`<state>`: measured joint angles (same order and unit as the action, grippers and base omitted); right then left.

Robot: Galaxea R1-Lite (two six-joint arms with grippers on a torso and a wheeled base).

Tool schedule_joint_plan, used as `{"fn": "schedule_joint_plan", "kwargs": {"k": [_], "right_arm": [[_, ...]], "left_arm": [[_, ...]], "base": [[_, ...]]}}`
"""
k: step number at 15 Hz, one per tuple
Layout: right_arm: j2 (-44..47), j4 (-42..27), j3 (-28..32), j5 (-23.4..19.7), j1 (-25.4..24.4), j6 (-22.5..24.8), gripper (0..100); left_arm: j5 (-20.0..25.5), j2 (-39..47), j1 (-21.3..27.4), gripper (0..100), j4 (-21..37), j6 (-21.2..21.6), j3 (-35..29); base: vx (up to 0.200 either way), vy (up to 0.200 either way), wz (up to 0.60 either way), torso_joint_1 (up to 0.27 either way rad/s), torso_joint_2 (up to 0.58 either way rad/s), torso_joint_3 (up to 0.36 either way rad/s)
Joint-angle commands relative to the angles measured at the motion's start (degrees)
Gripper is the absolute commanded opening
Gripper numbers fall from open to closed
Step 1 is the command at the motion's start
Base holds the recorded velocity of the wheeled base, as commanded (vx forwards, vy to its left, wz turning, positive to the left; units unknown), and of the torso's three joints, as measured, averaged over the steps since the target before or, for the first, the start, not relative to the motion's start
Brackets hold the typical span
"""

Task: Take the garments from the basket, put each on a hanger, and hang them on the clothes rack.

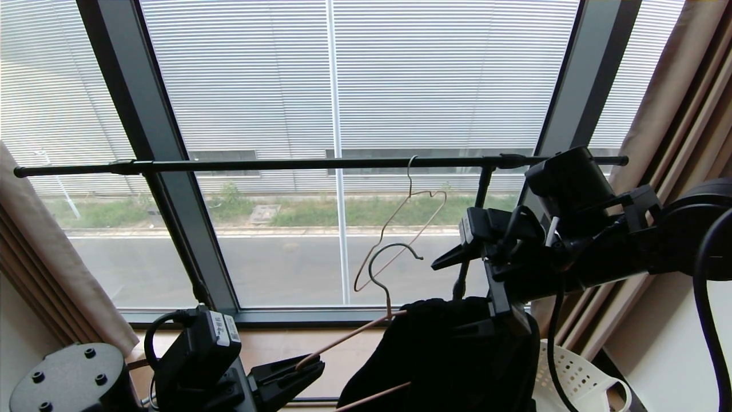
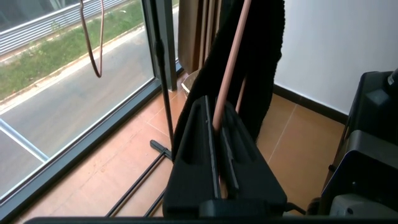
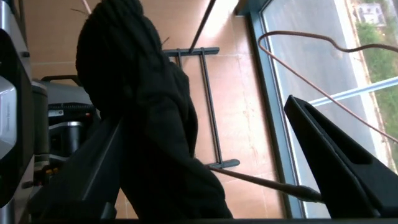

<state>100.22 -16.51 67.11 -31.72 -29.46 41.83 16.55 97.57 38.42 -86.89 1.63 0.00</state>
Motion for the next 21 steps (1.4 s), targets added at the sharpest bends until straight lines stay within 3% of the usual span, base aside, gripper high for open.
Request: {"fn": "schedule_joint_plan", "kwargs": {"k": [1, 11, 12, 21], "right_arm": [[-0.29, -1.07, -0.31, -2.03, -0.07, 0.10, 100], [1.65, -1.34, -0.22, -3.61, -2.88, 0.10, 100], [1.73, -1.42, -0.14, -3.61, -3.32, -0.08, 0], [0.86, -1.42, -0.66, -3.35, -3.49, 0.01, 0]], "left_arm": [[-0.03, 0.07, -0.02, 0, -0.12, 0.04, 0.00], [-0.12, 0.16, -0.02, 0, -0.21, -0.14, 0.00], [-0.12, 0.16, -0.02, 0, -0.21, -0.14, 0.00], [-0.03, 0.42, -0.28, 0, -0.21, -0.23, 0.00]], "base": [[0.000, 0.000, 0.00, 0.000, 0.00, 0.000], [0.000, 0.000, 0.00, 0.000, 0.00, 0.000], [0.000, 0.000, 0.00, 0.000, 0.00, 0.000], [0.000, 0.000, 0.00, 0.000, 0.00, 0.000]]}}
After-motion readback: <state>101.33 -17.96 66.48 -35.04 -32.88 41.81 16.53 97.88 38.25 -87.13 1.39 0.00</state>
